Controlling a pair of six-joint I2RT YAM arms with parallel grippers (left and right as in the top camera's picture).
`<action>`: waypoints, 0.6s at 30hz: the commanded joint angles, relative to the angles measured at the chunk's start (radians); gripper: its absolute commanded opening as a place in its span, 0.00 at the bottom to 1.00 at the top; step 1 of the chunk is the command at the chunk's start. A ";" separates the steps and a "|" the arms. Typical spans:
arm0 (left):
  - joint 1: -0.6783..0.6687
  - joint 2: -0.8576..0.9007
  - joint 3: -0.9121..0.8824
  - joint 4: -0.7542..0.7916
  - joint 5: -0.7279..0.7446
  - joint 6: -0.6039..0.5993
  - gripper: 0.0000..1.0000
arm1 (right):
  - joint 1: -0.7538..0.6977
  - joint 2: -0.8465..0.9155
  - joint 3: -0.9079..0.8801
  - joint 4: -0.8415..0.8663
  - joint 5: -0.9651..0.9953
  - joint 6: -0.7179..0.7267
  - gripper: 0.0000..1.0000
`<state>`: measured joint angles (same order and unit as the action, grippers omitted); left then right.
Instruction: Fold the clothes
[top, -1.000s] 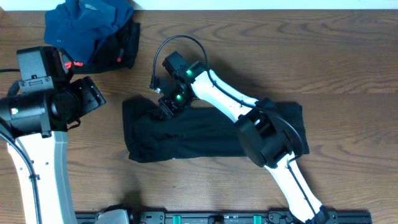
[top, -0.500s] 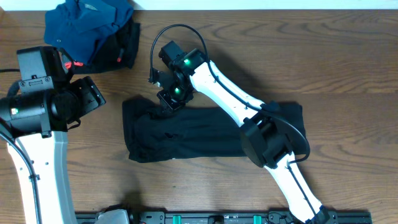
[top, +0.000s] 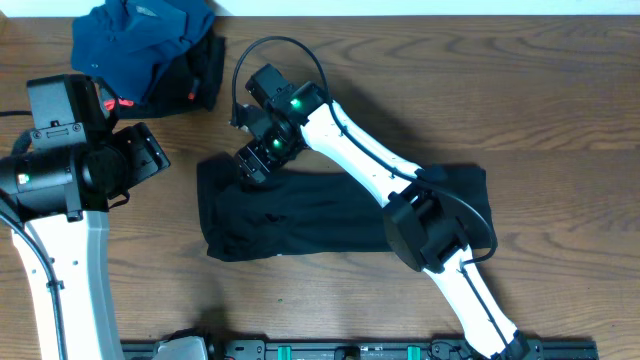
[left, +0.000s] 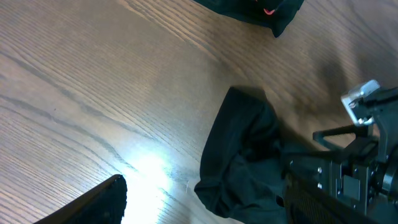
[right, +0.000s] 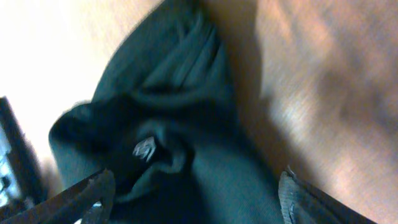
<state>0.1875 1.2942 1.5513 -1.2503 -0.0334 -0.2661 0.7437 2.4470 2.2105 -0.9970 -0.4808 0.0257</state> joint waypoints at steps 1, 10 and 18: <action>0.004 -0.002 0.002 -0.003 -0.012 -0.009 0.80 | -0.001 0.034 0.018 0.013 0.032 -0.035 0.83; 0.004 -0.002 0.002 -0.003 -0.012 -0.009 0.80 | -0.014 0.119 0.018 0.006 -0.056 -0.076 0.70; 0.004 -0.002 0.002 -0.002 -0.012 -0.009 0.80 | -0.013 0.121 0.018 0.006 -0.069 -0.076 0.19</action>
<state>0.1875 1.2942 1.5513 -1.2507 -0.0334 -0.2661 0.7315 2.5591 2.2131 -0.9894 -0.5259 -0.0422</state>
